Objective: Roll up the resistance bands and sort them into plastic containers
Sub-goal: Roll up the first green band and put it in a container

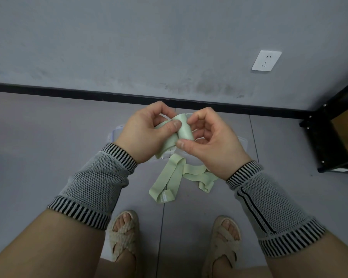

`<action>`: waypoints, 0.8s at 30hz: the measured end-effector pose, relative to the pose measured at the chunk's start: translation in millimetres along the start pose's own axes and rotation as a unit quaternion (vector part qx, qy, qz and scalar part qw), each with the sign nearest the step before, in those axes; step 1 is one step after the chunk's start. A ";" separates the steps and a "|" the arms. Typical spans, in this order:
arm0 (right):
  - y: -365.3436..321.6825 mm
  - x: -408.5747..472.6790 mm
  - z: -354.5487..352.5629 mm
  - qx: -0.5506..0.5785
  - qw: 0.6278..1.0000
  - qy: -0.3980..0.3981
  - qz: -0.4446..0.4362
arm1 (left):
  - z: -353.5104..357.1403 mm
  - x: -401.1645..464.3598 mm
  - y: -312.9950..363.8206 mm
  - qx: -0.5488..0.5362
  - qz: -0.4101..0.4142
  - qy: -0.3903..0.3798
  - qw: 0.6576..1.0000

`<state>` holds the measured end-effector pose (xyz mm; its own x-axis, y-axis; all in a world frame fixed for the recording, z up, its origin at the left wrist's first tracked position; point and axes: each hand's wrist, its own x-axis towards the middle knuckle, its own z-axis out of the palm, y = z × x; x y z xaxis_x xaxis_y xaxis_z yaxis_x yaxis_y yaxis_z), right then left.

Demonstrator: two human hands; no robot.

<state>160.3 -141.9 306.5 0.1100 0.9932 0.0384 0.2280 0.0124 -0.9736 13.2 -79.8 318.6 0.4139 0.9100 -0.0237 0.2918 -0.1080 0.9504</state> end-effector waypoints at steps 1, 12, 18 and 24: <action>0.1 -0.5 -1.1 0.004 1.000 -0.019 0.001 | -2.2 0.3 -1.0 -0.006 -0.004 -0.002 1.000; 3.4 0.8 -7.5 0.021 0.997 -0.057 0.041 | -4.1 1.7 -7.8 0.033 0.002 -0.038 0.999; 4.9 3.2 -5.0 0.024 0.997 -0.017 0.066 | 2.5 3.3 -11.1 0.082 0.011 -0.025 0.996; 5.1 2.8 -10.9 0.037 0.998 0.019 0.052 | 0.2 6.9 -10.5 0.096 0.001 0.067 0.993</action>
<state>172.2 -140.3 304.1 0.1652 0.9847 -0.0558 0.1408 -0.0796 -0.9868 13.1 -72.4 308.5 0.2995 0.9536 0.0319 0.4559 -0.1724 0.8732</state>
